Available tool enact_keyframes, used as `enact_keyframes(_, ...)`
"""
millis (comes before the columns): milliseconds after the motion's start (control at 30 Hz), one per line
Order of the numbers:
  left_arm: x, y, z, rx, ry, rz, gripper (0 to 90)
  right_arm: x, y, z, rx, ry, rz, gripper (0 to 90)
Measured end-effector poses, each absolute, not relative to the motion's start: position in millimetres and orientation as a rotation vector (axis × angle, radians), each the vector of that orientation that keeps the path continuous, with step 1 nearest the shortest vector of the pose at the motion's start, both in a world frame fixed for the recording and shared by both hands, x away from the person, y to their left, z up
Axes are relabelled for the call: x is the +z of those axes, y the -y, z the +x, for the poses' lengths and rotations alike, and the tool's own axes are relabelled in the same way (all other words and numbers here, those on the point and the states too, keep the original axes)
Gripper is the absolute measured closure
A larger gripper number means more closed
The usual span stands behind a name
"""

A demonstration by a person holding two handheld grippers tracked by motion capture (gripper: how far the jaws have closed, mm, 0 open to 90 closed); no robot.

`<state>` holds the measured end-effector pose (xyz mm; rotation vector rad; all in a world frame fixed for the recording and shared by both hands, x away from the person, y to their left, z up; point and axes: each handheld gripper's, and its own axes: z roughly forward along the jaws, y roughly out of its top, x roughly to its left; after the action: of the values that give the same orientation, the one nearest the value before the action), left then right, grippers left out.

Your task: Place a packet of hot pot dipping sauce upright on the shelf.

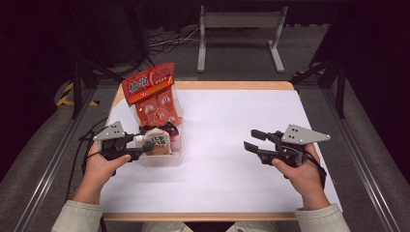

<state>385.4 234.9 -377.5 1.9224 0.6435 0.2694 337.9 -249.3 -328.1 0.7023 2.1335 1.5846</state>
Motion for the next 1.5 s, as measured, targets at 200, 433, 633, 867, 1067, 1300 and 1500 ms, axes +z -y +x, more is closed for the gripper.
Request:
enact_keyframes(200,-371.5,-246.9,360.6,0.369,-0.686,1.923,19.7,-327.8,255.3,337.5,1.584,-2.088,0.715,39.5)
enact_keyframes(433,-364.2,-262.1,334.8,0.438,-0.717,1.875,8.0,-330.3,272.3,332.9,1.554,-2.061,0.754,37.1)
enact_keyframes(633,-368.6,-269.8,317.8,0.438,-0.755,1.865,5.7,-336.2,285.5,329.6,1.536,-2.045,0.800,35.0)
enact_keyframes(867,-382.0,-278.9,307.2,0.429,-0.795,1.838,5.4,-348.1,302.4,324.8,1.523,-2.020,0.871,31.1)
enact_keyframes(1067,-401.9,-284.1,305.2,0.405,-0.848,1.809,5.3,-367.8,313.5,318.7,1.502,-2.003,0.914,28.2)
enact_keyframes(1300,-419.7,-282.6,309.5,0.398,-0.875,1.811,5.3,-390.8,324.9,315.8,1.480,-1.999,0.957,26.8)
enact_keyframes(1500,-435.5,-273.7,314.3,0.422,-0.881,1.787,5.6,-406.4,329.2,316.3,1.463,-1.999,0.986,26.8)
